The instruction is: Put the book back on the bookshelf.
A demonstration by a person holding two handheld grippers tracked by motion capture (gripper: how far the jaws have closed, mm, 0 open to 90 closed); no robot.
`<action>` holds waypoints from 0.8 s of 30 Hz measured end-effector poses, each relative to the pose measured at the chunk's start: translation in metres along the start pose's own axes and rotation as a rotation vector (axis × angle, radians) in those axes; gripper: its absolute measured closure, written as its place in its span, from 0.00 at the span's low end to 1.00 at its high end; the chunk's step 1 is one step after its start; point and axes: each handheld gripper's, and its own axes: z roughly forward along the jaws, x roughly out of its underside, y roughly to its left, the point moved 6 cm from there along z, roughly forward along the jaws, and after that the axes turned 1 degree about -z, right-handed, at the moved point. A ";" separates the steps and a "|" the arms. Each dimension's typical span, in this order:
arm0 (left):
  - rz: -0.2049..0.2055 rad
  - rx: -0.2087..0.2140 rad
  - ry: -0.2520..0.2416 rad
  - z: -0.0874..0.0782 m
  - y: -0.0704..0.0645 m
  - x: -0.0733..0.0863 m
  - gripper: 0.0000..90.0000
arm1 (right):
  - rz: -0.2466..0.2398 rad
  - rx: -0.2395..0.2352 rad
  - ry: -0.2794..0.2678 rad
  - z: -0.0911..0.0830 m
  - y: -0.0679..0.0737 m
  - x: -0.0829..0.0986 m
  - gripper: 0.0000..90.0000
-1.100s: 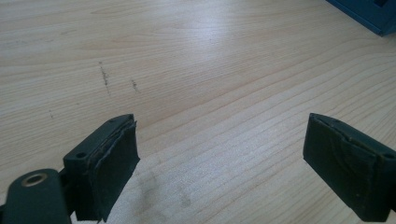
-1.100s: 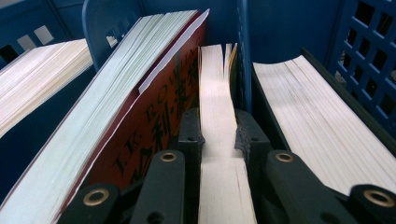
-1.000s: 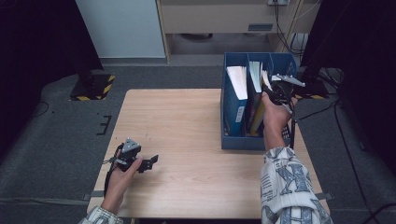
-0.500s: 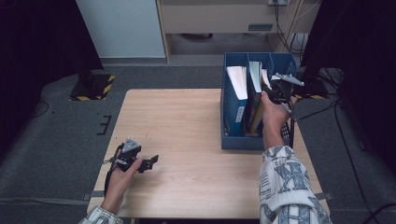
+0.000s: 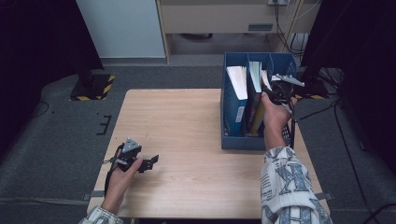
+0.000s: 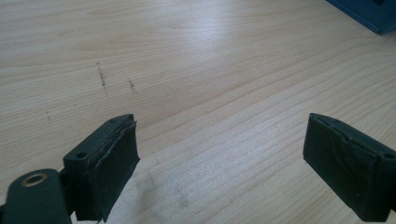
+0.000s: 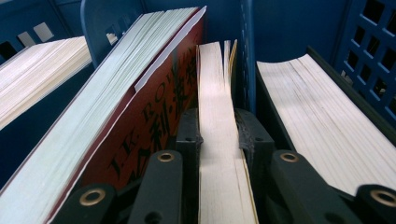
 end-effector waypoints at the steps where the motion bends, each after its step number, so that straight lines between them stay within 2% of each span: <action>1: 0.000 0.000 0.000 0.000 0.000 0.000 0.10 | 0.008 -0.006 -0.003 0.000 0.000 0.000 0.78; 8: -0.003 -0.001 -0.001 0.000 0.000 0.000 0.10 | -0.018 -0.019 -0.023 -0.011 0.002 -0.006 0.67; 18: -0.006 -0.001 -0.001 0.000 0.000 0.000 0.10 | -0.015 -0.032 -0.040 -0.027 -0.002 -0.010 0.57; 24: -0.006 -0.001 0.000 0.000 -0.001 0.000 0.10 | -0.037 -0.042 -0.053 -0.045 -0.003 -0.014 0.47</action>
